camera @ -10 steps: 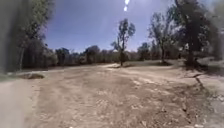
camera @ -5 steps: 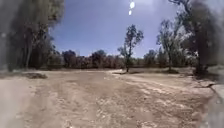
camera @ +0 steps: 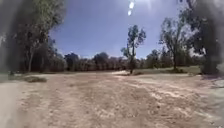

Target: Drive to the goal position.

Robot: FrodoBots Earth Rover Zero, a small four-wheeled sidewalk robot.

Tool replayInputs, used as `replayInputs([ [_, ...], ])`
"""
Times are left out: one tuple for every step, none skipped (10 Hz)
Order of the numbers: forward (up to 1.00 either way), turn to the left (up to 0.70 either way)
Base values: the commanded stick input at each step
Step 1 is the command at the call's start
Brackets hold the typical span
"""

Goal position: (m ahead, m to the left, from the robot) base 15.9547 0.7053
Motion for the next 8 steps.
replayInputs([
  [0.85,0.00],
  [0.85,0.00],
  [0.85,0.00],
  [0.85,0.00],
  [0.85,0.00],
  [0.85,0.00],
  [0.85,0.00],
  [0.85,0.00],
])
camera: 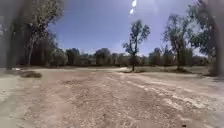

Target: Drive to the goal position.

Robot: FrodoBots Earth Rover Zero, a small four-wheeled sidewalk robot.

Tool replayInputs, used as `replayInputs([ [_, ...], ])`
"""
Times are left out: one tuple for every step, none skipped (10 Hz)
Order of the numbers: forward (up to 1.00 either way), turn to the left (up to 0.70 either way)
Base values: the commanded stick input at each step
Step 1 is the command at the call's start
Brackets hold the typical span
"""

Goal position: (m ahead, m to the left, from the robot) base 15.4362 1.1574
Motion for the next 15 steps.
replayInputs([
  [0.85,0.00],
  [0.85,0.00],
  [0.85,0.00],
  [0.85,0.00],
  [0.85,0.00],
  [0.85,0.00],
  [0.85,0.00],
  [0.85,0.00],
  [0.85,0.00],
  [0.85,0.00],
  [0.85,0.00],
  [0.85,0.00],
  [0.85,0.00],
  [0.85,0.00],
  [0.85,0.00],
])
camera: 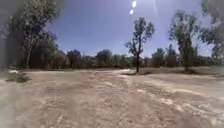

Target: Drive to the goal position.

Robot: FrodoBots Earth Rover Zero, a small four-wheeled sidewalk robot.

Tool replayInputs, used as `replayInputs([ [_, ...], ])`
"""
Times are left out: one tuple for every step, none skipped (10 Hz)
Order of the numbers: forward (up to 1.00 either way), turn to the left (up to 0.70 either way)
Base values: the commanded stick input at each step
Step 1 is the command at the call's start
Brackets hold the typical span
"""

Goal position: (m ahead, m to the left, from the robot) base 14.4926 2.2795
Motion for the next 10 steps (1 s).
replayInputs([
  [0.85,0.00],
  [0.85,0.00],
  [0.85,0.00],
  [0.85,0.00],
  [0.85,0.00],
  [0.85,0.00],
  [0.85,0.00],
  [0.85,-0.19],
  [0.85,-0.34],
  [0.85,-0.34],
])
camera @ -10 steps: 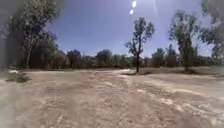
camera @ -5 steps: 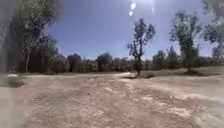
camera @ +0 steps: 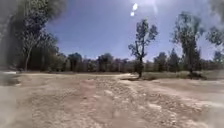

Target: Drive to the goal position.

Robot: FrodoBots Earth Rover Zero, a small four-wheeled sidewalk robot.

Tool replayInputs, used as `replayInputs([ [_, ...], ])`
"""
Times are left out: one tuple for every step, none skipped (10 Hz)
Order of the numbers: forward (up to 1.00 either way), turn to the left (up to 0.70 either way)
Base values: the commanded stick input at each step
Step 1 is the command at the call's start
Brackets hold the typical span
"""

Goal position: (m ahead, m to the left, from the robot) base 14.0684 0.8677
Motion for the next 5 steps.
replayInputs([
  [0.85,-0.28],
  [0.85,-0.08],
  [0.85,0.00],
  [0.85,0.00],
  [0.85,0.00],
])
